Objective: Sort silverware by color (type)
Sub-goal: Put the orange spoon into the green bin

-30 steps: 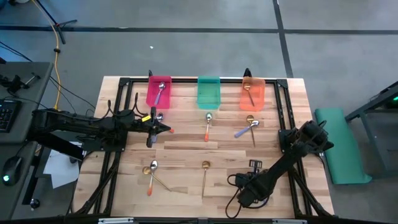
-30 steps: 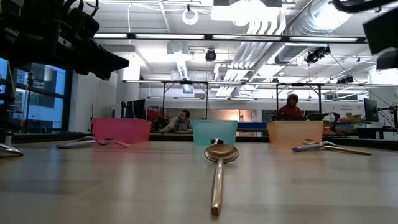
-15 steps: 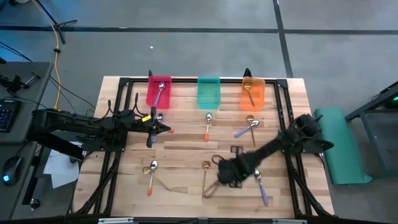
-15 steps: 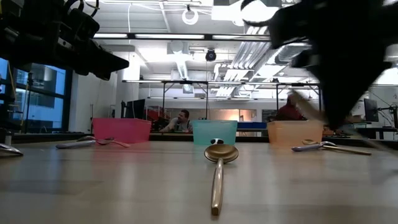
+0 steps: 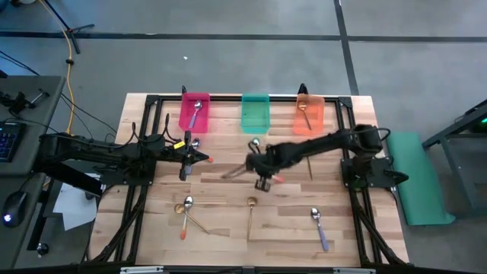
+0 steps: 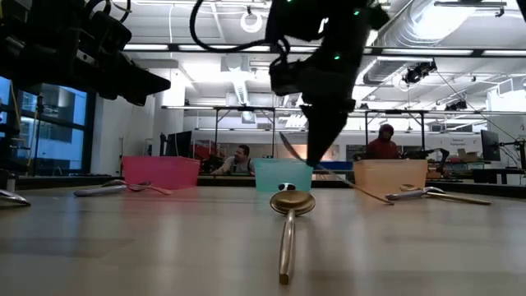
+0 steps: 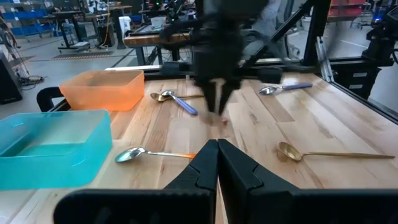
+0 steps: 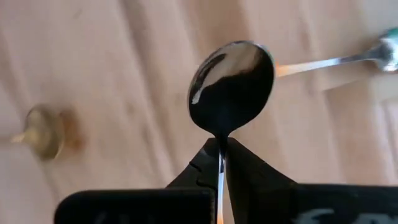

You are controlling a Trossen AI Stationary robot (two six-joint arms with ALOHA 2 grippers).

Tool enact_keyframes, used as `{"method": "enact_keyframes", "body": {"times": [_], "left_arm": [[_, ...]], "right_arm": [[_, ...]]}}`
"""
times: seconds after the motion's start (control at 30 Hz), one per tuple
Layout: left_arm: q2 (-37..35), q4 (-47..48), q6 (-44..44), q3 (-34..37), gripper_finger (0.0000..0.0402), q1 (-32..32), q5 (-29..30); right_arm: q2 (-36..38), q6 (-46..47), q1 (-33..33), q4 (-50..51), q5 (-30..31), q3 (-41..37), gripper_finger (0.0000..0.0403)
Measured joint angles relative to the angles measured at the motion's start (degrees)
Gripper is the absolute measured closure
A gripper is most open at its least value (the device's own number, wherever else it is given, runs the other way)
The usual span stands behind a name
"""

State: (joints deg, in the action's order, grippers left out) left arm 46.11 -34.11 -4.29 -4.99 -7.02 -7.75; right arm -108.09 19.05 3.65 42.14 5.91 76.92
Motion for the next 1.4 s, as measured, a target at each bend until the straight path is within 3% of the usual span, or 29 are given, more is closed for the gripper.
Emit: {"method": "enact_keyframes", "body": {"times": [0.53, 0.9, 1.1, 1.4], "left_arm": [[0.0, 0.0, 0.0, 0.0, 0.0401, 0.0, 0.0], [0.0, 0.0, -0.8, 0.0, 0.0401, 0.0, 3.2], [0.0, -0.9, -1.9, 0.0, 0.0401, 0.0, 3.1], [0.0, -2.2, -1.9, 0.0, 0.0401, -0.1, 3.1]], "right_arm": [[0.1, -3.9, -20.6, 1.8, -1.7, 19.2, 0.0403], [0.1, -6.0, -35.1, 1.8, -7.9, 21.4, 0.0402], [-1.3, -5.2, -37.5, 2.3, -12.9, 21.4, 0.0402], [-8.9, -9.1, -37.4, 2.6, -13.6, 21.3, 0.0402]]}}
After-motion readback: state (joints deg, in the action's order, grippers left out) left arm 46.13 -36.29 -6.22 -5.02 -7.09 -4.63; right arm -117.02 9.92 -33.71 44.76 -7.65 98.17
